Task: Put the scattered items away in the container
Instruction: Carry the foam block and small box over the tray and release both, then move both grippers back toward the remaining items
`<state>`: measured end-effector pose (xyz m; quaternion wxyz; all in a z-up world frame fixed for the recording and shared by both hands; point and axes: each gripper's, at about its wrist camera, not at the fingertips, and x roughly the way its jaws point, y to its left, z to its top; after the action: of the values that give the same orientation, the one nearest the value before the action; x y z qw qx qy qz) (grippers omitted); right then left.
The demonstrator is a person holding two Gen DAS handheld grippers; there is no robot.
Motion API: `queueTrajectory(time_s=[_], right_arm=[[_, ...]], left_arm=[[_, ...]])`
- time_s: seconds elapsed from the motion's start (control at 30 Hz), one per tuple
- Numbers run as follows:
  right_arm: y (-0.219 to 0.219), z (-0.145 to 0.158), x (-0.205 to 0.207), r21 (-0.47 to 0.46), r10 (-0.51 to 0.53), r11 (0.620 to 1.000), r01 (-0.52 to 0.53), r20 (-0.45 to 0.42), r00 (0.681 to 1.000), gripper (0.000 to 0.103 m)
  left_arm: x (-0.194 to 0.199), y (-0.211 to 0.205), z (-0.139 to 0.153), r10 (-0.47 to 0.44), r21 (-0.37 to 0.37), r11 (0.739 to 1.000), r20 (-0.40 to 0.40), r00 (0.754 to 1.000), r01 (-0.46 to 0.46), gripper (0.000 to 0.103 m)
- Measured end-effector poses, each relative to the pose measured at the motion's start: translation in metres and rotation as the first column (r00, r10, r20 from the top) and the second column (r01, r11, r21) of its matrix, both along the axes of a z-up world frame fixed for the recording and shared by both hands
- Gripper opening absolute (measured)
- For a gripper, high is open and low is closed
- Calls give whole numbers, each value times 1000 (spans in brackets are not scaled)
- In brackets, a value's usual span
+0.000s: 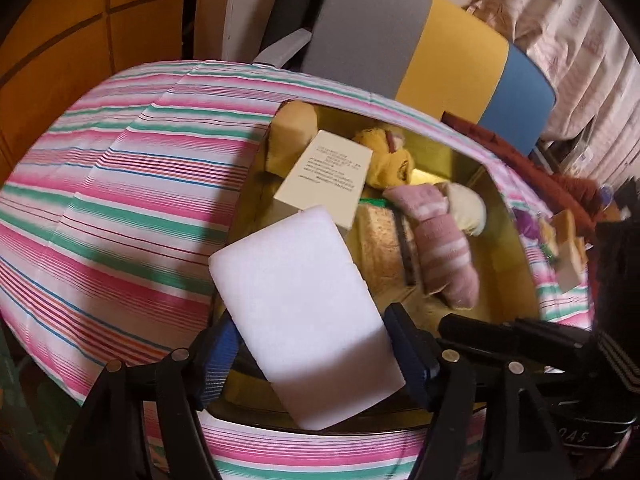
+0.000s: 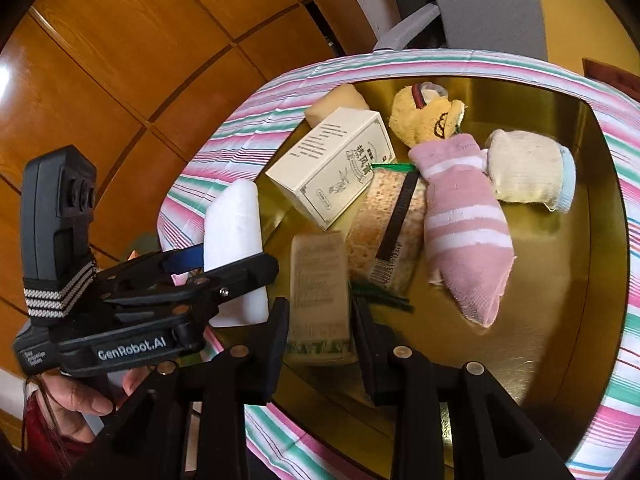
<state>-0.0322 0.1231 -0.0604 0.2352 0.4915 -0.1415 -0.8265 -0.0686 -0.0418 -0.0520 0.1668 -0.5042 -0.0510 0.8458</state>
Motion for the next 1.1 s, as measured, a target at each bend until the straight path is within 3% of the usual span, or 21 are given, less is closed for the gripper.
queueTrajectory(time_s=[0.1,0.27,0.57,0.6,0.7,0.77,1.1], right_arm=[[4,4,3,-6,-11,1000,11,-11,1000,45],[12,15,9,8,-29,1000,30,-46,998,50],[37,31,21,4,-73,997,74,-91,993,62],[41,32,22,3,-81,997,81,-93,992,63],[53,36,26,1,-102,995,102,-96,990,67],[60,38,28,-4,-114,993,114,-99,989,68],[95,44,39,-25,-170,985,168,-113,979,71]], left_arm=[[-3,0,2,21,-23,1000,6,1000,-21,75],[0,0,8,60,-31,998,-24,998,-61,76],[-4,-13,15,106,135,985,13,994,-107,78],[-4,-9,14,87,115,989,22,996,-89,80],[-5,10,9,29,-69,997,17,999,-28,81],[-3,14,9,18,-115,993,-3,1000,-19,81],[3,8,22,110,48,993,9,994,-110,81]])
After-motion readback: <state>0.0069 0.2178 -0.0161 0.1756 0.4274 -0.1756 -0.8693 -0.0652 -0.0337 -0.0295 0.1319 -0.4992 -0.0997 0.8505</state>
